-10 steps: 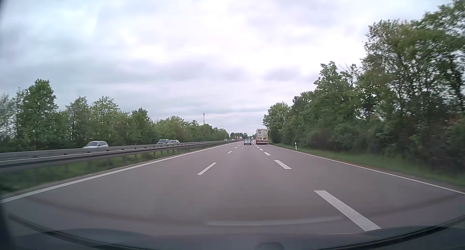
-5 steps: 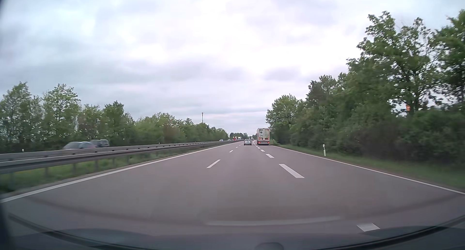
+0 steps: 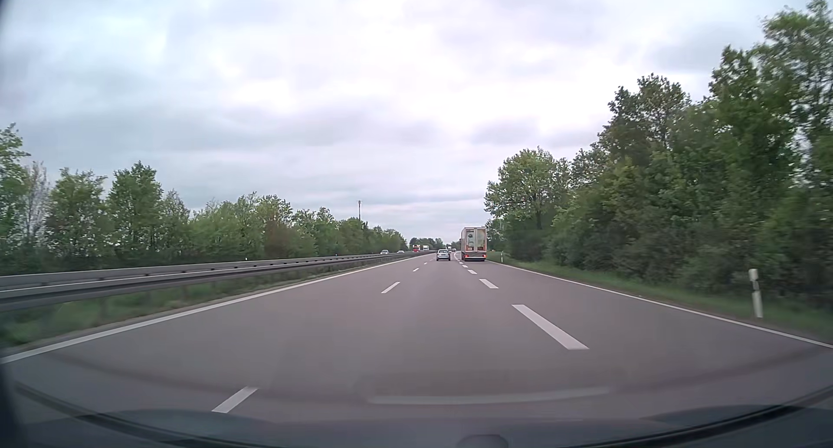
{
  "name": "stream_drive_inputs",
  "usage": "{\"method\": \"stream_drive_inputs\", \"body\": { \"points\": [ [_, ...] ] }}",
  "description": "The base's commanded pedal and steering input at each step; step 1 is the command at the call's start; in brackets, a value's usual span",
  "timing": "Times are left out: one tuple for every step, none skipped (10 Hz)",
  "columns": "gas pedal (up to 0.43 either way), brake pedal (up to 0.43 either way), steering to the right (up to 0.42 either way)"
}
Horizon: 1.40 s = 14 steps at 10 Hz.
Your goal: Follow the waypoints while adhering to traffic rules and regulations
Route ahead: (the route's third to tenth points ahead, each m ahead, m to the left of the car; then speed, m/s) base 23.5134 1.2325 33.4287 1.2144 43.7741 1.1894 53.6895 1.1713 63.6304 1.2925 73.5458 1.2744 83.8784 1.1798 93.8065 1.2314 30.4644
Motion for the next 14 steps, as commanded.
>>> {"method": "stream_drive_inputs", "body": {
  "points": [
    [0.209,0.0,-0.001],
    [0.209,0.0,-0.001],
    [0.209,0.0,-0.001],
    [0.209,0.0,0.0],
    [0.209,0.0,-0.001],
    [0.209,0.0,-0.001],
    [0.209,0.0,-0.001],
    [0.209,0.0,-0.001],
    [0.209,0.0,0.0],
    [0.209,0.0,-0.001],
    [0.209,0.0,-0.001],
    [0.209,0.0,-0.001],
    [0.209,0.0,-0.001],
    [0.209,0.0,0.0]
  ]
}}
